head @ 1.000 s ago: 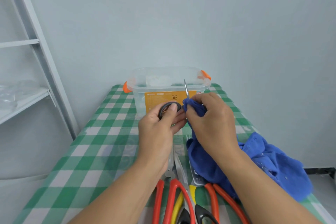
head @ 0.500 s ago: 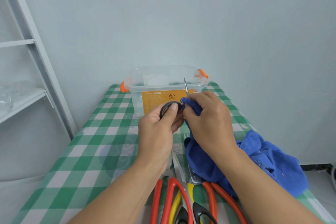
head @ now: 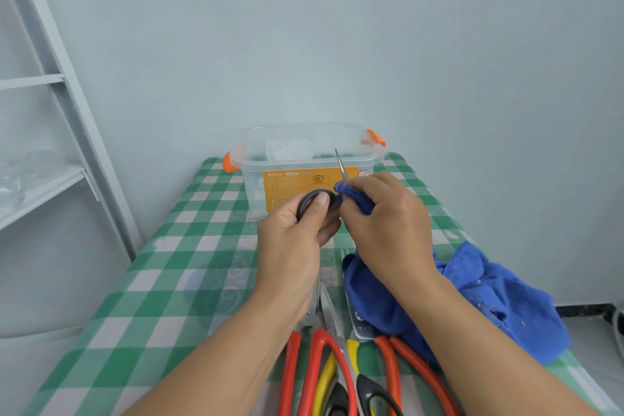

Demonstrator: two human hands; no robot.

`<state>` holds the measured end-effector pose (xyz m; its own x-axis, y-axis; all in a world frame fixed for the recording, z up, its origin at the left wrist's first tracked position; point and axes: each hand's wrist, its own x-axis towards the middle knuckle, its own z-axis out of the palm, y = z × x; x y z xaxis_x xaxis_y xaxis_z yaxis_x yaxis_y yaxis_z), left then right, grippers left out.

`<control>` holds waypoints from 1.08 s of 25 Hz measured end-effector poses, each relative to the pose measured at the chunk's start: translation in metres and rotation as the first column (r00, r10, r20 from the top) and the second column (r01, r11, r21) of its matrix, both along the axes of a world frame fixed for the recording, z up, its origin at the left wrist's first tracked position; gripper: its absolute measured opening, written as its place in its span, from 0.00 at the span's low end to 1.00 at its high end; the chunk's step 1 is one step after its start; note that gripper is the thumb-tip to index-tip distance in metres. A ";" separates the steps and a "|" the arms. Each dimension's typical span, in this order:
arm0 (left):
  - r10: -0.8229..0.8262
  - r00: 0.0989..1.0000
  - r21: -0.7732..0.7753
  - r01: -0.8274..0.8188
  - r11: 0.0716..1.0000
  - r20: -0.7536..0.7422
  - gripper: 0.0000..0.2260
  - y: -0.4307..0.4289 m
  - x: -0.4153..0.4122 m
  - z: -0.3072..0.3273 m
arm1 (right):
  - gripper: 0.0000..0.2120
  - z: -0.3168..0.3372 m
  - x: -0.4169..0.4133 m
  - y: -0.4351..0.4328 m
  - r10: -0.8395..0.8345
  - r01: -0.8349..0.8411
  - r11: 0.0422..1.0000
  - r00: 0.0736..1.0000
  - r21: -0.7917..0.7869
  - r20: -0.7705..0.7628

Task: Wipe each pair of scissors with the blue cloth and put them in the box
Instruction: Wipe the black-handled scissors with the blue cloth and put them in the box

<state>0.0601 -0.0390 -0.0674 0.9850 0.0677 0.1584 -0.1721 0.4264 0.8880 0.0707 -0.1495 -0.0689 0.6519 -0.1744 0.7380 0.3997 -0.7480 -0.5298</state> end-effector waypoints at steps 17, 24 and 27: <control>0.051 0.995 -0.216 -0.070 0.974 -0.091 0.05 0.029 0.012 0.013 | 0.12 0.015 -0.005 -0.031 0.257 -0.156 0.825 0.959 0.542 -0.115; 0.051 0.995 -0.327 -0.077 0.942 -0.089 0.05 0.035 0.016 0.015 | 0.08 0.013 -0.008 -0.032 0.167 -0.090 0.892 0.976 0.443 -0.138; 0.025 0.995 -0.360 -0.060 0.931 -0.101 0.07 0.037 0.015 0.016 | 0.09 0.017 -0.011 -0.031 0.222 -0.120 0.851 0.965 0.511 -0.142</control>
<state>0.0755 -0.0018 -0.0514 0.9891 0.1454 0.0226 -0.1209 0.7161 0.6874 0.0598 -0.1801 -0.0517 0.8226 -0.3553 0.4439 0.3517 -0.2956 -0.8882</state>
